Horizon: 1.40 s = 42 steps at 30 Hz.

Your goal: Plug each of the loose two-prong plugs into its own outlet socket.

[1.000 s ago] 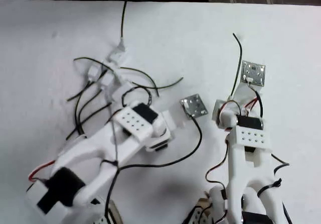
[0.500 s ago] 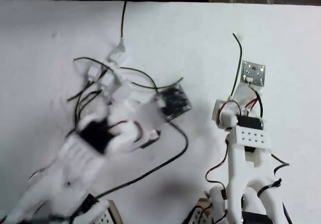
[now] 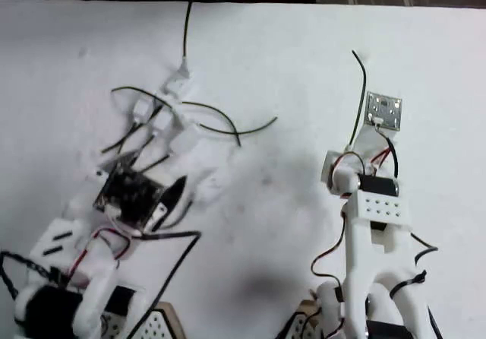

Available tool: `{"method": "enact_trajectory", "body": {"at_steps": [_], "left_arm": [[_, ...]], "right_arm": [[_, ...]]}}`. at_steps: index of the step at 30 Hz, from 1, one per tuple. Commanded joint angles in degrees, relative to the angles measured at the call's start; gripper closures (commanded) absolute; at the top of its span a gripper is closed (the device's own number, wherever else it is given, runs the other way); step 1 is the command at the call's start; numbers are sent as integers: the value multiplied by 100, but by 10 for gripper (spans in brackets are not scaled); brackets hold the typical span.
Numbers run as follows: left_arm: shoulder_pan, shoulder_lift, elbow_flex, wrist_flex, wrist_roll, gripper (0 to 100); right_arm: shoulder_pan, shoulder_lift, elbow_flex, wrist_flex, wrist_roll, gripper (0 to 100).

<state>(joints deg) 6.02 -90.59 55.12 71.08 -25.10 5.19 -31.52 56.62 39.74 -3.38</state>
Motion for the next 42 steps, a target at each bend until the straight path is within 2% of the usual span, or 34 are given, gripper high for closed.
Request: {"method": "enact_trajectory", "body": {"at_steps": [1,5,9,17,21,25,28,31,35,42], "left_arm": [[-251,-549,413,-132,-88,722],[-470,-699,791,-141,-211,722],[-470,-259,1169,-413,-220,722],[-470,2281,826,-1486,-220,722],[-382,3407,308,-1635,-255,722],[84,4268,-44,-1626,-457,722],[725,4804,-114,-1662,-457,722],[1218,5323,-114,-2013,-413,724],[1341,6308,-598,-2312,-229,750],[1560,8321,-2189,-1618,-211,747]], "right_arm": [[31,-171,-53,-92,9,981],[31,-171,-44,-92,9,981],[-84,-163,-35,-75,9,981],[-154,-163,-26,-66,9,981],[-154,-163,-26,-66,9,981],[-145,-163,-26,-75,18,981],[-119,-163,-26,-92,18,981],[-110,-163,-26,-84,18,981],[-101,-163,-26,-84,167,981],[-110,-163,-26,-84,211,981]]}}
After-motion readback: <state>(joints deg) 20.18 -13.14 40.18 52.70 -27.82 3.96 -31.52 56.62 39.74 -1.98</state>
